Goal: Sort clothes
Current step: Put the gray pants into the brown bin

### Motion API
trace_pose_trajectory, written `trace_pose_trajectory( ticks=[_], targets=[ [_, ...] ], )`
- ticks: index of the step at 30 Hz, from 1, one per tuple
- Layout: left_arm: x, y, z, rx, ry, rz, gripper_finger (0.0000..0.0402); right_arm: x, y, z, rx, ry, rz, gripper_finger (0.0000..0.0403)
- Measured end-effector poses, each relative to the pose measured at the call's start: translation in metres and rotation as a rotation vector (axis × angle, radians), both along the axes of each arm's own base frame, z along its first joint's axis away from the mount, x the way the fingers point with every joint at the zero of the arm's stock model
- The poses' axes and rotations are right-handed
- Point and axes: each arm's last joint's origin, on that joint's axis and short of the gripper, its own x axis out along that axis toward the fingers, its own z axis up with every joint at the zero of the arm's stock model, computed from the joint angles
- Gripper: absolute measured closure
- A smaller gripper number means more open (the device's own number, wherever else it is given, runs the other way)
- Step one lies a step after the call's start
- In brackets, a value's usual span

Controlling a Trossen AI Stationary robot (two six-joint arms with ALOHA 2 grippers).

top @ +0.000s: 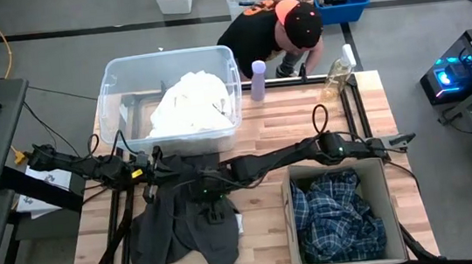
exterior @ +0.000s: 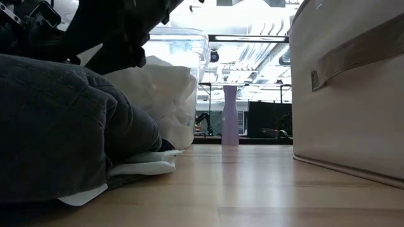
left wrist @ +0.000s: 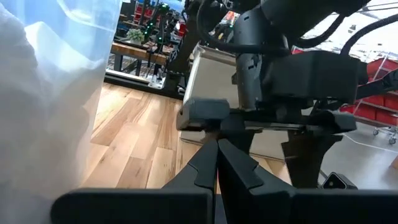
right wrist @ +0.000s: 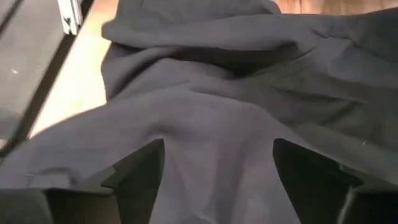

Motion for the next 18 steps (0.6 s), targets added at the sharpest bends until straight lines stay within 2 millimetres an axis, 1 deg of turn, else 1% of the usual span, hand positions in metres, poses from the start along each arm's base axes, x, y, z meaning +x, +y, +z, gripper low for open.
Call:
trace_pose_trajectory(
  ticks=[7, 10, 13, 18],
  targets=[
    [0.0, 0.0, 0.0, 0.0, -0.001, 0.0, 0.0401, 0.0, -0.002, -0.012, -0.184, -0.02, 0.068, 0.0095],
    [0.0, 0.0, 0.0, 0.0, 0.0, 0.0, 0.0401, 0.003, -0.002, -0.019, -0.224, -0.057, 0.076, 0.0095],
    [0.0, 0.0, 0.0, 0.0, 0.0, 0.0, 0.0401, 0.005, -0.003, -0.038, -0.213, -0.039, 0.057, 0.0095],
    [0.0, 0.0, 0.0, 0.0, 0.001, -0.001, 0.0401, 0.009, 0.001, -0.072, -0.206, 0.026, 0.082, 0.0095]
  ],
)
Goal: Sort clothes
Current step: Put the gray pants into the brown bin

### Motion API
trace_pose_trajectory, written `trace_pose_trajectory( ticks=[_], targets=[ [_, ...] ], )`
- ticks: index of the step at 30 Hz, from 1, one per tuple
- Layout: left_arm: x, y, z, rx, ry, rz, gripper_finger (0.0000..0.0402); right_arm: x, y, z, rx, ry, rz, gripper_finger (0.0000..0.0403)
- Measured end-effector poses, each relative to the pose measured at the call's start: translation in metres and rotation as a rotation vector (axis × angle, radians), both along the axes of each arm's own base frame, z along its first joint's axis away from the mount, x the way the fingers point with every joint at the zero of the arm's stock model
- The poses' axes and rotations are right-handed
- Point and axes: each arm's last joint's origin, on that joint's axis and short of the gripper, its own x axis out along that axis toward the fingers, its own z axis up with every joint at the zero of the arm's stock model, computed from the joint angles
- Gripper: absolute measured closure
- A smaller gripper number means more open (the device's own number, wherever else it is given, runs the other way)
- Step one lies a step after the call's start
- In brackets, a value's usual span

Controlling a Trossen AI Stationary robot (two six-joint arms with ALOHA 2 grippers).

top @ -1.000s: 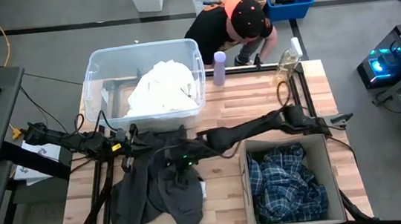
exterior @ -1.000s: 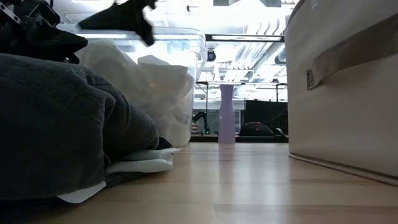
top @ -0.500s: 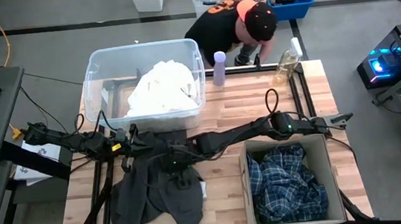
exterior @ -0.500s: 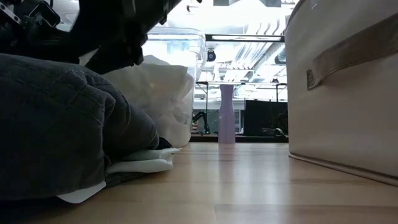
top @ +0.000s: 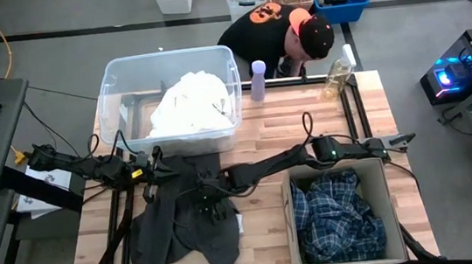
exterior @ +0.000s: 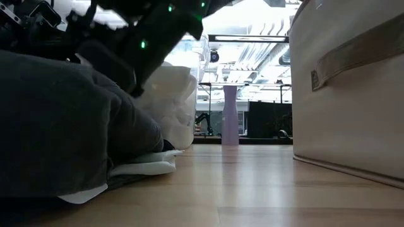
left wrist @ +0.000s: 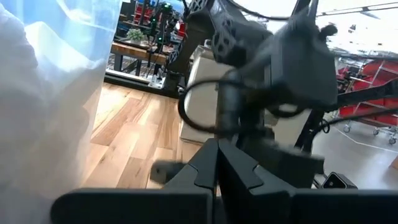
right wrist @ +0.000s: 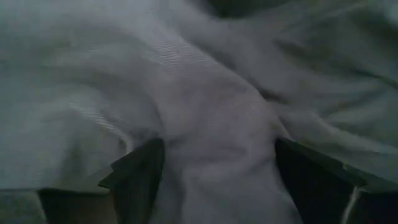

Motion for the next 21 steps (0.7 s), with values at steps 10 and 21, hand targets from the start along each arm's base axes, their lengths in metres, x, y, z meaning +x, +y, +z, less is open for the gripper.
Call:
trace_pose_trajectory(
  ticks=[10, 21],
  targets=[
    [0.0, 0.0, 0.0, 0.0, 0.0, 0.0, 0.0401, -0.029, 0.005, -0.033, -0.221, 0.34, -0.053, 0.0345],
    [0.0, 0.0, 0.0, 0.0, 0.0, 0.001, 0.0401, -0.062, -0.009, 0.05, -0.208, 0.402, -0.077, 0.0373]
  ],
)
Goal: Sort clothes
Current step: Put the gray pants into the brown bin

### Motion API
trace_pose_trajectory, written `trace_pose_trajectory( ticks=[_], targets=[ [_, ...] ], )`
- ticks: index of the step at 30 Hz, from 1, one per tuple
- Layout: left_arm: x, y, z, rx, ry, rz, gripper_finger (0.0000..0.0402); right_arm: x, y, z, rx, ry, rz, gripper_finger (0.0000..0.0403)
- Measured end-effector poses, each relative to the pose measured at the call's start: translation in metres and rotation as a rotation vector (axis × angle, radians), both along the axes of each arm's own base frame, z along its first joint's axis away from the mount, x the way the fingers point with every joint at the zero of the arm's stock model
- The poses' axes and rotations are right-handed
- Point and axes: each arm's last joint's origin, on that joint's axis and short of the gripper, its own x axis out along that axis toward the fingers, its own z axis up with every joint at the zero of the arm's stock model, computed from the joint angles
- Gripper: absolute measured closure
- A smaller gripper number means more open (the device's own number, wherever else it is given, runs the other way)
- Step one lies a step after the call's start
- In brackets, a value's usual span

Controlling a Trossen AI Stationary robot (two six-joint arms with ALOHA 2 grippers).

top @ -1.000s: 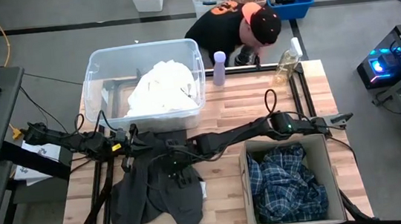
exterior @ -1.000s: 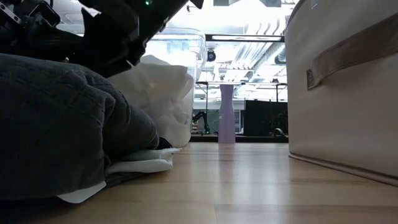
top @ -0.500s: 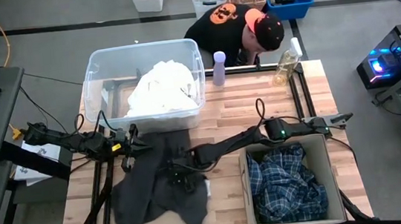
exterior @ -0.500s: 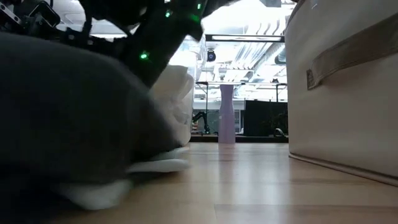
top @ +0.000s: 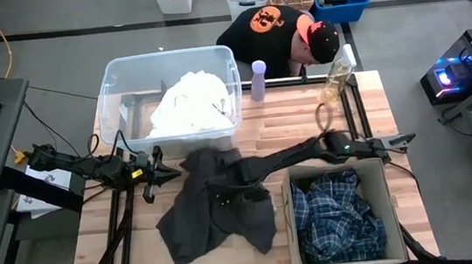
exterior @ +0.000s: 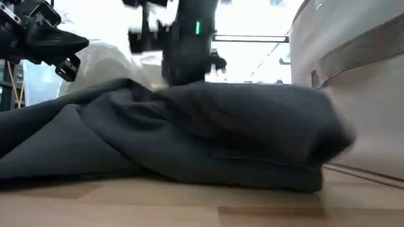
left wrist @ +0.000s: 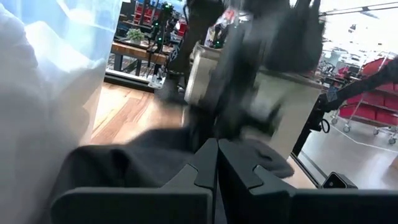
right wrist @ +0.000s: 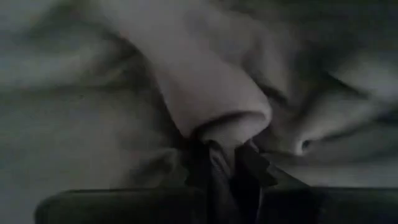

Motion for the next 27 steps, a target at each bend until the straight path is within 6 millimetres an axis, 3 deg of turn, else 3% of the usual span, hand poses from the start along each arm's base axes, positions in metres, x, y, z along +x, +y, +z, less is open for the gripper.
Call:
trace_pose_trajectory(
  ticks=[2, 6, 11, 15, 23, 27],
  targets=[
    [0.0, 0.0, 0.0, 0.0, 0.0, 0.0, 0.0401, -0.012, -0.002, 0.042, 0.029, -0.087, -0.021, 0.0373],
    [0.0, 0.0, 0.0, 0.0, 0.0, 0.0, 0.0401, -0.055, -0.008, 0.145, 0.151, -0.32, -0.053, 0.0373],
    [0.0, 0.0, 0.0, 0.0, 0.001, 0.0, 0.0401, -0.118, -0.014, 0.227, 0.269, -0.529, -0.113, 0.0373],
    [0.0, 0.0, 0.0, 0.0, 0.001, 0.0, 0.0401, -0.192, -0.019, 0.293, 0.391, -0.73, -0.134, 0.0373],
    [0.0, 0.0, 0.0, 0.0, 0.001, 0.0, 0.0401, -0.323, -0.017, 0.359, 0.564, -1.047, -0.093, 0.0373],
    [0.0, 0.0, 0.0, 0.0, 0.001, 0.0, 0.0401, -0.374, -0.023, 0.369, 0.655, -1.083, -0.05, 0.0373]
  ],
)
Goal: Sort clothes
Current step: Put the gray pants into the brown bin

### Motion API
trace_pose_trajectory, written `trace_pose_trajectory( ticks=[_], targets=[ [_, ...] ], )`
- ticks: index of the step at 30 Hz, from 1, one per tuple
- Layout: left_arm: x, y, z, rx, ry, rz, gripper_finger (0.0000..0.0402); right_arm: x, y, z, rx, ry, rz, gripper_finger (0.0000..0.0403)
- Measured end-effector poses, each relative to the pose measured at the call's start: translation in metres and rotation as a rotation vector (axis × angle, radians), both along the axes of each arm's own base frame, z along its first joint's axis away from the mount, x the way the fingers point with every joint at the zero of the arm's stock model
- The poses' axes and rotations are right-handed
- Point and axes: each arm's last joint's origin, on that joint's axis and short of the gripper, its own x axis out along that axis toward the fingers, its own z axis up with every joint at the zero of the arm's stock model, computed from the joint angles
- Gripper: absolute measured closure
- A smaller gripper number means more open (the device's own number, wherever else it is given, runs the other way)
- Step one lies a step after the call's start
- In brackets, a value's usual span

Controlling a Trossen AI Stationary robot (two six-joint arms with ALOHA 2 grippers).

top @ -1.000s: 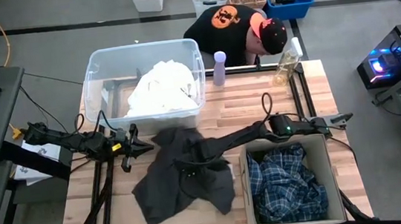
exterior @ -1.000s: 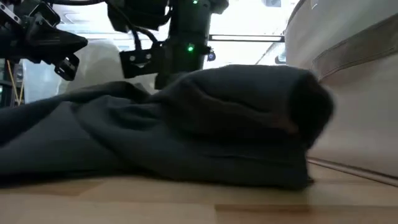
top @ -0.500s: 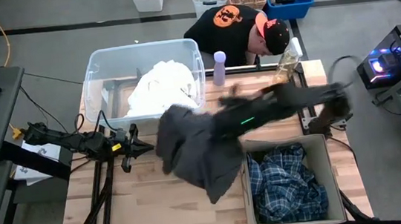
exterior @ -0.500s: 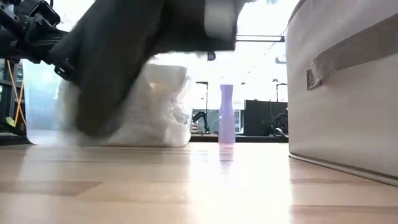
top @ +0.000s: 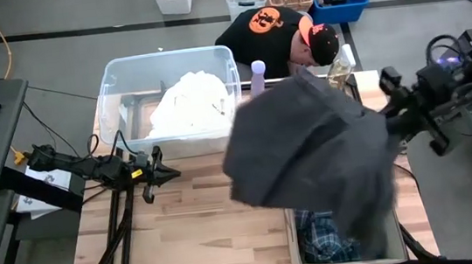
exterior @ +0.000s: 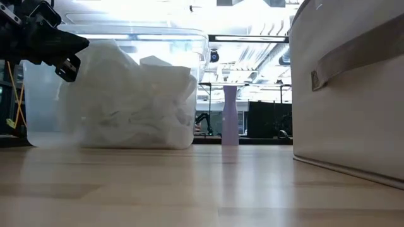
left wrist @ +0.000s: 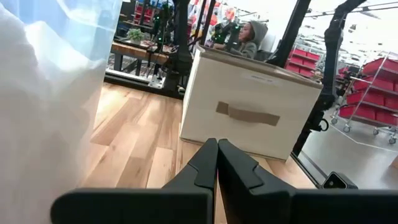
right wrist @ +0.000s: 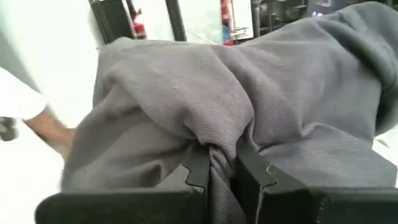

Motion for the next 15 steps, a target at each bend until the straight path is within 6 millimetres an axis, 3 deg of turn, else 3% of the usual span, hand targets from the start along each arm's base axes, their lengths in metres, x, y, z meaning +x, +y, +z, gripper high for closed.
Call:
trace_pose_trajectory(
  ticks=[3, 9, 15],
  targets=[
    [0.0, 0.0, 0.0, 0.0, 0.0, 0.0, 0.0401, -0.018, -0.004, -0.008, 0.051, 0.095, 0.017, 0.0373],
    [0.0, 0.0, 0.0, 0.0, 0.0, 0.0, 0.0401, -0.033, -0.008, -0.04, 0.212, 0.519, -0.019, 0.0374],
    [0.0, 0.0, 0.0, 0.0, 0.0, 0.0, 0.0401, -0.035, -0.001, -0.038, 0.469, 0.672, 0.094, 0.0375]
  ],
)
